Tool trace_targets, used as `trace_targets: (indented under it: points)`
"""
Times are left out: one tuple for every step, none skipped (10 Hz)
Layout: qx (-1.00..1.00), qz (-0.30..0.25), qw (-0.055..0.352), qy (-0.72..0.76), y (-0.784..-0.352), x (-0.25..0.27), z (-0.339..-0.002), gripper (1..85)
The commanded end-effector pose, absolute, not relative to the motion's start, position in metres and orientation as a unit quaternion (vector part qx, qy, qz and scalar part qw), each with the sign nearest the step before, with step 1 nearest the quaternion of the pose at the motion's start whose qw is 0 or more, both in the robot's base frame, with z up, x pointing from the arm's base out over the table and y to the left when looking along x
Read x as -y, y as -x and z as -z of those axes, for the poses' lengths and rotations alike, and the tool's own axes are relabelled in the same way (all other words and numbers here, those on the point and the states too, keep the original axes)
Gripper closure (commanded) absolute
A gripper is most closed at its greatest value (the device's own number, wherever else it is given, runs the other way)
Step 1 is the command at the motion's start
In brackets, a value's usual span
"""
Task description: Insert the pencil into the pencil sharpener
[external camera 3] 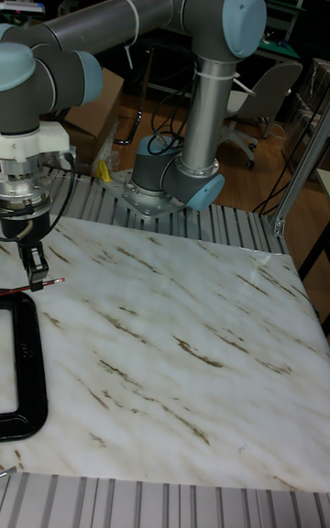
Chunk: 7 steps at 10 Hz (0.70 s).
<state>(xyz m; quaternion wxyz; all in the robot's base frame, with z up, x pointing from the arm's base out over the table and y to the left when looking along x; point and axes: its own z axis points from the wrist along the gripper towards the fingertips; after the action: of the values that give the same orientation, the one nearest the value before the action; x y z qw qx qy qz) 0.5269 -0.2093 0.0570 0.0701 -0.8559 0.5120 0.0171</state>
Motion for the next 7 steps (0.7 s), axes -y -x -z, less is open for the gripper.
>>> trace_targets:
  points:
    - [-0.500, -0.001, 0.080, 0.862, -0.537, 0.213, -0.057, 84.7]
    - [-0.499, -0.004, 0.081, 0.863, -0.537, 0.213, -0.057, 84.7]
    - [-0.508, -0.008, 0.085, 0.857, -0.535, 0.211, -0.056, 84.7]
    - [-0.512, -0.009, 0.088, 0.854, -0.535, 0.210, -0.056, 84.7]
    - [-0.511, -0.005, 0.090, 0.855, -0.537, 0.211, -0.056, 84.7]
    - [-0.508, 0.011, 0.083, 0.857, -0.541, 0.219, -0.056, 84.7]
    - [-0.506, 0.050, 0.073, 0.858, -0.555, 0.233, -0.057, 84.0]
